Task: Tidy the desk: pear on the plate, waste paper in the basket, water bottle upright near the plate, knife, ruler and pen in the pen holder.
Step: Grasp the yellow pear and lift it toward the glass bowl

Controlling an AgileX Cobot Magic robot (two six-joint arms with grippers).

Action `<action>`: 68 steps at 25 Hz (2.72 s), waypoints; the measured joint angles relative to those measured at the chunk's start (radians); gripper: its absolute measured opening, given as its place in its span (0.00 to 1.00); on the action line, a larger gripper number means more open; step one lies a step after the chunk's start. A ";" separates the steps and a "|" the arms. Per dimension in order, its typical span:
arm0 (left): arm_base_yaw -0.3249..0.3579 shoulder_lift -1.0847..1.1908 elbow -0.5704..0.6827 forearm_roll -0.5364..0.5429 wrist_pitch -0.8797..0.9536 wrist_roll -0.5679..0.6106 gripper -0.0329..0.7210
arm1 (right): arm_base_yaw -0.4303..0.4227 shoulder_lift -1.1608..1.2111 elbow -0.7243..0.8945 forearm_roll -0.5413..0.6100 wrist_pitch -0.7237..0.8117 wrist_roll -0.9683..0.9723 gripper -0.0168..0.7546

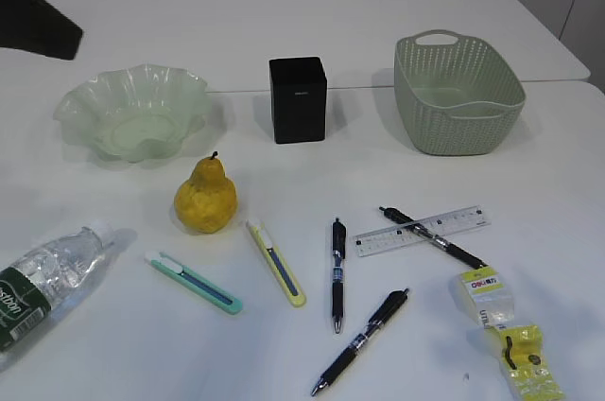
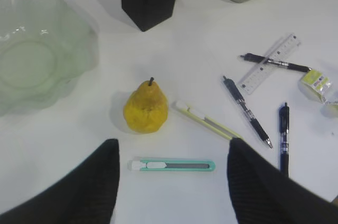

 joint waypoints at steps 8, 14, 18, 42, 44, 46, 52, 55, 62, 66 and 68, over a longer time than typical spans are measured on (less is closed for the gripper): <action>-0.121 0.156 -0.065 0.067 0.049 0.006 0.65 | 0.000 0.000 0.000 -0.007 0.000 0.000 0.72; -0.122 0.246 -0.154 0.105 0.102 0.006 0.65 | 0.000 0.002 0.000 -0.007 0.000 0.000 0.72; -0.122 0.300 -0.226 0.139 0.133 -0.007 0.65 | 0.000 0.002 0.000 -0.007 0.000 0.000 0.72; -0.122 0.596 -0.433 0.193 0.204 -0.141 0.65 | 0.000 0.002 0.000 -0.007 0.004 -0.002 0.72; -0.122 0.621 -0.443 0.195 0.207 -0.163 0.65 | 0.000 0.002 0.000 -0.007 0.004 -0.002 0.72; -0.125 0.649 -0.457 0.204 0.221 -0.183 0.65 | 0.000 0.002 0.000 -0.012 0.004 -0.002 0.72; -0.167 0.719 -0.519 0.281 0.229 -0.243 0.68 | 0.000 0.002 0.000 -0.020 0.004 -0.002 0.72; -0.177 0.747 -0.545 0.288 0.230 -0.270 0.68 | 0.000 0.002 0.000 -0.025 0.004 -0.002 0.72; -0.177 0.819 -0.558 0.326 0.257 -0.319 0.70 | 0.000 0.002 0.000 -0.031 0.004 -0.002 0.72; -0.177 0.848 -0.558 0.332 0.262 -0.328 0.70 | 0.000 0.002 0.000 -0.031 0.004 -0.002 0.72; -0.177 0.858 -0.558 0.338 0.260 -0.328 0.70 | 0.000 0.002 0.000 -0.031 0.004 -0.002 0.72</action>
